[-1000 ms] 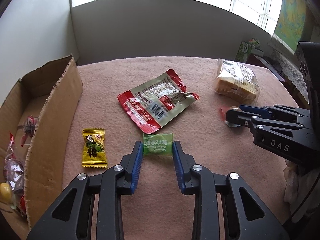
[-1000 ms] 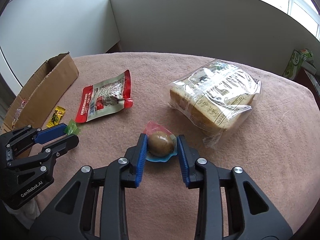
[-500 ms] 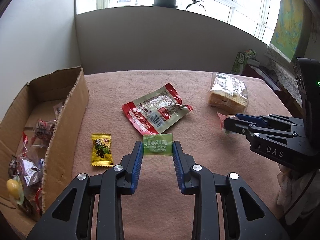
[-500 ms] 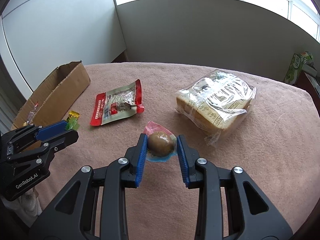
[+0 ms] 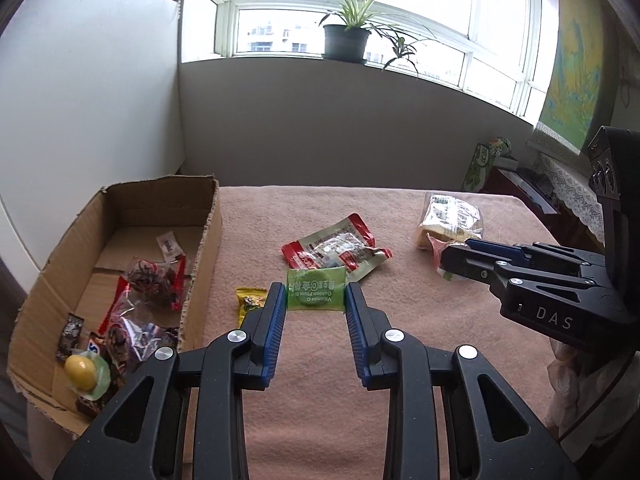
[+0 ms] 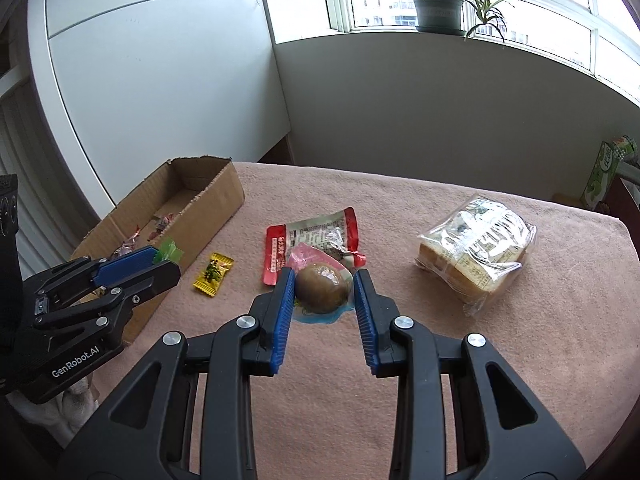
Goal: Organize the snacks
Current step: 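Carry the egg and green packet into the box and open both grippers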
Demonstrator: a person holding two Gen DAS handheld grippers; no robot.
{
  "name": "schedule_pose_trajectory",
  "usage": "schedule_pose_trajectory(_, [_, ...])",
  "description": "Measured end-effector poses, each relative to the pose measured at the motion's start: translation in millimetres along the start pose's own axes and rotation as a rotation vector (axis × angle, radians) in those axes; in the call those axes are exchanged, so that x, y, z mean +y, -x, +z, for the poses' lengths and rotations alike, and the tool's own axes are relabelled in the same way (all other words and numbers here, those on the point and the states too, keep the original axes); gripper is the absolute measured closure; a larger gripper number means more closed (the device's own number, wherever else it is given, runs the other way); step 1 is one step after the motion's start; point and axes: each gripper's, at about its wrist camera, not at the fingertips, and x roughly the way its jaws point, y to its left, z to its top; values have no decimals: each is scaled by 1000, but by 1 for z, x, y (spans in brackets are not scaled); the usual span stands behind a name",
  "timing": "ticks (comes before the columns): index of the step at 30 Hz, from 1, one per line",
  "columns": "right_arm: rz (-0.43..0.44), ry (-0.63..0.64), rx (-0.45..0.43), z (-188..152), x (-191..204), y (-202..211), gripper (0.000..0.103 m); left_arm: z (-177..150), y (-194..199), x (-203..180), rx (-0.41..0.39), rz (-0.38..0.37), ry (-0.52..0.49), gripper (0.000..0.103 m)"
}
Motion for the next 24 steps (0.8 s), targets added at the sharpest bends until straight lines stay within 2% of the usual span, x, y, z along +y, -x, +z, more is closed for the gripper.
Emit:
schedule_pose_trajectory(8, [50,34,-8,10,40,-8,72,-3,13,36,-26,29,68,74])
schedule_pose_trajectory(24, [105,82,10,19,106,-35,72,-15,37,93,-63,96,128,74])
